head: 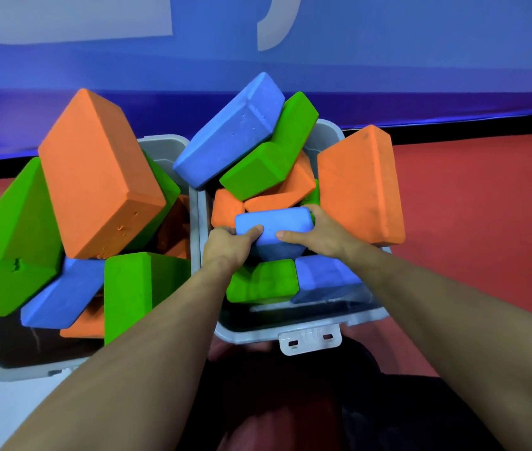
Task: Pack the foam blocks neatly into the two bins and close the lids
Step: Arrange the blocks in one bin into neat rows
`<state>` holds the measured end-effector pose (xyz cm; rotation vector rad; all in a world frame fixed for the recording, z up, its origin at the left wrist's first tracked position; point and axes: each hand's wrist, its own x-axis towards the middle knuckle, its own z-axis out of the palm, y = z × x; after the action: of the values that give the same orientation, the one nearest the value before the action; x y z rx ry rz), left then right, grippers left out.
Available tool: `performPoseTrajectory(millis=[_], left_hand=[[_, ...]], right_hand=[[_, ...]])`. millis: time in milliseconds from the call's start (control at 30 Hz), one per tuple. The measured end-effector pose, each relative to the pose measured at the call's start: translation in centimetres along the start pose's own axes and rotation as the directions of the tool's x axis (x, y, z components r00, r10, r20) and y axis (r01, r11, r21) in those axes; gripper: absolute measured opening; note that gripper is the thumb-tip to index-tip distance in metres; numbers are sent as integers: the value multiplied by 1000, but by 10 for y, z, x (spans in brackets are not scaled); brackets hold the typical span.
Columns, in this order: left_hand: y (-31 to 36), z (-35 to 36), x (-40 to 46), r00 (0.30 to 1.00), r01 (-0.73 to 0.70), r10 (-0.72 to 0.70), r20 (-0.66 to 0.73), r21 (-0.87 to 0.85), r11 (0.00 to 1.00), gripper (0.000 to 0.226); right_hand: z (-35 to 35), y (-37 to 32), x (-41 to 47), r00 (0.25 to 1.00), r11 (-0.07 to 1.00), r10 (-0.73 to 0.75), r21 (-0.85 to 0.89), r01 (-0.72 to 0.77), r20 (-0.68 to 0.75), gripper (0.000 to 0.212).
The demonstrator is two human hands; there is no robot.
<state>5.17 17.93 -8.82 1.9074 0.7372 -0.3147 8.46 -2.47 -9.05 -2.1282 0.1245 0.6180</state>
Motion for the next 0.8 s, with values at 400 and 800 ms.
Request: performPoseTrajectory(millis=[400, 800], left_hand=[[73, -33, -50, 971, -204, 215, 103, -109, 973, 81], [94, -46, -70, 923, -286, 336, 185, -252, 924, 50]], right_hand=[[-48, -48, -80, 947, 999, -34, -26, 27, -319, 99], [-60, -68, -94, 931, 978, -74, 157, 138, -358, 70]])
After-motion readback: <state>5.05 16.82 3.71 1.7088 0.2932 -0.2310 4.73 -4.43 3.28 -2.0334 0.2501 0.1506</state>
